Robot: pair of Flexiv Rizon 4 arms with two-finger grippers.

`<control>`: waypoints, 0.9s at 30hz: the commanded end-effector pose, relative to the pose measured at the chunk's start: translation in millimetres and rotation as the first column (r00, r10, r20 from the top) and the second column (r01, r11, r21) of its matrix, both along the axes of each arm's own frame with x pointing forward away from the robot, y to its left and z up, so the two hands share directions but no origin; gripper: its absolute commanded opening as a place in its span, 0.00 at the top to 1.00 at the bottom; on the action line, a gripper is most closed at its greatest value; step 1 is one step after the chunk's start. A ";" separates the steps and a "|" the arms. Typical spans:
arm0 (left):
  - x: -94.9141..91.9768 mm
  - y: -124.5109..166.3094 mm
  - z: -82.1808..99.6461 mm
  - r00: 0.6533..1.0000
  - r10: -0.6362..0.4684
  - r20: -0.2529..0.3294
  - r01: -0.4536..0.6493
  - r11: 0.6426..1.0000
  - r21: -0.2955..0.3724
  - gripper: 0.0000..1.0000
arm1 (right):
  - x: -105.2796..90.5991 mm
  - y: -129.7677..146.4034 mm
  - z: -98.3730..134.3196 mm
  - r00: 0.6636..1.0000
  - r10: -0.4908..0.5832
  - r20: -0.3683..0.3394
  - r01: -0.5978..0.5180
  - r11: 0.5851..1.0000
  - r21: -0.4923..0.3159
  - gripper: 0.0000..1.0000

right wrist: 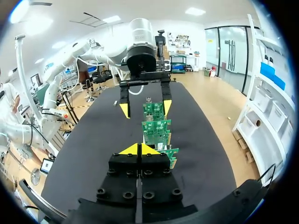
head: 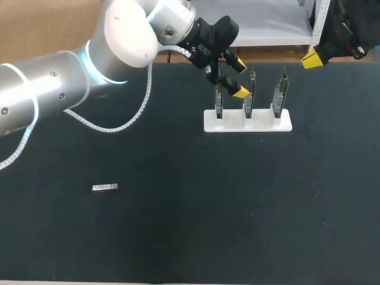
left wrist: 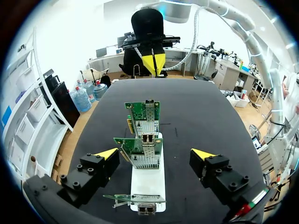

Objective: Pick up the optical module with the left hand, and insert it into the network port with the right hand.

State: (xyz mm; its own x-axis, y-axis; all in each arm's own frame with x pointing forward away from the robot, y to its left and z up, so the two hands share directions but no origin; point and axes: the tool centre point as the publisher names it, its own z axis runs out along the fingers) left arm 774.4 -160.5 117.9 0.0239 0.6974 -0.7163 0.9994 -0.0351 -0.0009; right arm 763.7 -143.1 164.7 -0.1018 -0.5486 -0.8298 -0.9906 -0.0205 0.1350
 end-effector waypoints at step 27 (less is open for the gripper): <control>1.4 -0.9 0.7 1.000 0.000 -0.003 0.000 1.000 0.006 0.00 | 11.7 3.9 -10.1 0.999 -0.021 0.025 0.021 0.999 -0.030 0.00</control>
State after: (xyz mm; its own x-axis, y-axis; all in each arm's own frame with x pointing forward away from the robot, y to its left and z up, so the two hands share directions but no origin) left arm 774.4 -160.5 117.9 0.0239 0.6974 -0.7163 0.9994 -0.0351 -0.0009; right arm 775.5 -141.4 154.2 -0.0931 -0.5677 -0.8180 -0.9937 0.0018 0.1118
